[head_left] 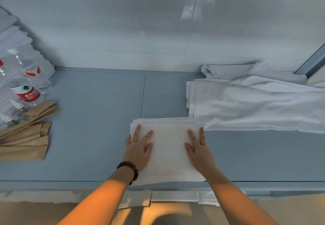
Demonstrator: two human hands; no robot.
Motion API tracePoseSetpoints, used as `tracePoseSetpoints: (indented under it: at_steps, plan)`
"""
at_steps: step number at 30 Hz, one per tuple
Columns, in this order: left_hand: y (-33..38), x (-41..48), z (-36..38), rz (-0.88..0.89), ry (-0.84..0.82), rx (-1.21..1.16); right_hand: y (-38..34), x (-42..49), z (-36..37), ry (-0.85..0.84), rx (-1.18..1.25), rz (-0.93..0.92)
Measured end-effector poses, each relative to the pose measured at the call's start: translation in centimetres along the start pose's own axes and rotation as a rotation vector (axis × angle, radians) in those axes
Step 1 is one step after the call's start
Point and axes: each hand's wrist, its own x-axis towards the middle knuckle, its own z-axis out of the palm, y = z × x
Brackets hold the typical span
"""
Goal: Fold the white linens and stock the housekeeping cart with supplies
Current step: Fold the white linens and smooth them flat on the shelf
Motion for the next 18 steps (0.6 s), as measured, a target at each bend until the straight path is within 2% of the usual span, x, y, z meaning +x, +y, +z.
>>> tracePoseSetpoints:
  at_steps: [6, 9, 18]
  plan:
    - [-0.1, -0.8, -0.2, -0.054, -0.026, -0.019, 0.1, -0.3, -0.1, -0.053, 0.048, 0.008]
    - [-0.2, -1.2, -0.5, -0.102, -0.043, -0.125, 0.2, -0.5, -0.2, -0.084, 0.105, 0.041]
    - [-1.1, -2.5, -1.3, -0.098, -0.051, -0.217, 0.0, -0.9, 0.2, -0.135, 0.193, 0.062]
